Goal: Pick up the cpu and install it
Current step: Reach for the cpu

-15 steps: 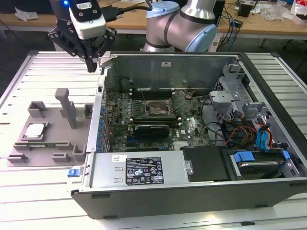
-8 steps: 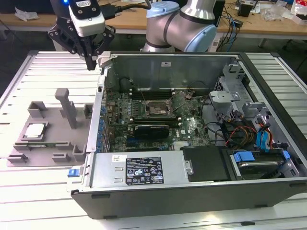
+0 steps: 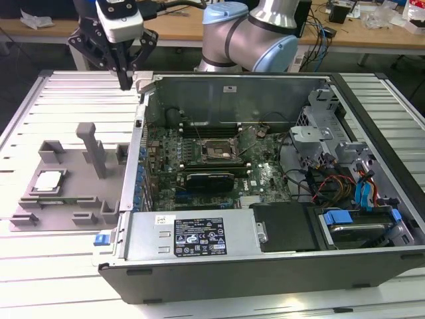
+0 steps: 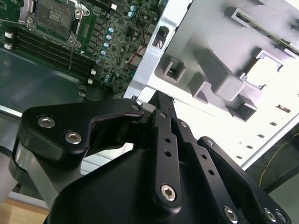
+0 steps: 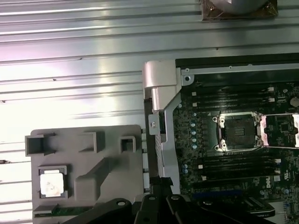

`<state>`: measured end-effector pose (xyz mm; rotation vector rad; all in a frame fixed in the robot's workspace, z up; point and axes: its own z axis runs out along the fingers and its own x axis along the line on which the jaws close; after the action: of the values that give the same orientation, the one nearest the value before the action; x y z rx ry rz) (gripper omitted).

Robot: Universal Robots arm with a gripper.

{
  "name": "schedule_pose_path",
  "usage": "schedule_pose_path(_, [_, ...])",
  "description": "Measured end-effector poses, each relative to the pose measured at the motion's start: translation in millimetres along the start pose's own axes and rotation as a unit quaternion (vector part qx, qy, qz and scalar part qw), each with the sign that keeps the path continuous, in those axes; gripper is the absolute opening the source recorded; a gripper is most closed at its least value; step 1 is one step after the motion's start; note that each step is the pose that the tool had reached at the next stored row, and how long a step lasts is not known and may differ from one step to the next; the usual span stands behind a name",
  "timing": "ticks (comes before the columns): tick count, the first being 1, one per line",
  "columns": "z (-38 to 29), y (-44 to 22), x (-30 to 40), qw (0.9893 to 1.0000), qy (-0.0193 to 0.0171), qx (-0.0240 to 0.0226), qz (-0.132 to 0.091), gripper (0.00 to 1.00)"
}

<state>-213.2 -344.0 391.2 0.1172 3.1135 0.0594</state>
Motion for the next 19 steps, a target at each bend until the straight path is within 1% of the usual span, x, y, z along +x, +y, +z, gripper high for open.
schedule_pose_path(8, [3.5, 11.5, 4.6, 1.0000, 0.0001, 0.0001, 0.000, 0.11])
schedule_pose_path(9, [4.1, 13.5, 8.1, 1.0000, 0.0001, 0.0001, 0.000, 0.11])
schedule_pose_path(10, [4.5, 13.5, 12.4, 1.0000, 0.0001, 0.0001, 0.000, 0.11])
schedule_pose_path(14, [6.1, 12.3, 21.5, 1.0000, 0.0000, 0.0001, 0.000, 0.11])
schedule_pose_path(17, [7.8, 8.8, 31.8, 1.0000, 0.0001, 0.0001, 0.000, 0.11])
schedule_pose_path(19, [10.1, 4.4, 41.3, 1.0000, 0.0000, 0.0001, 0.000, 0.11])
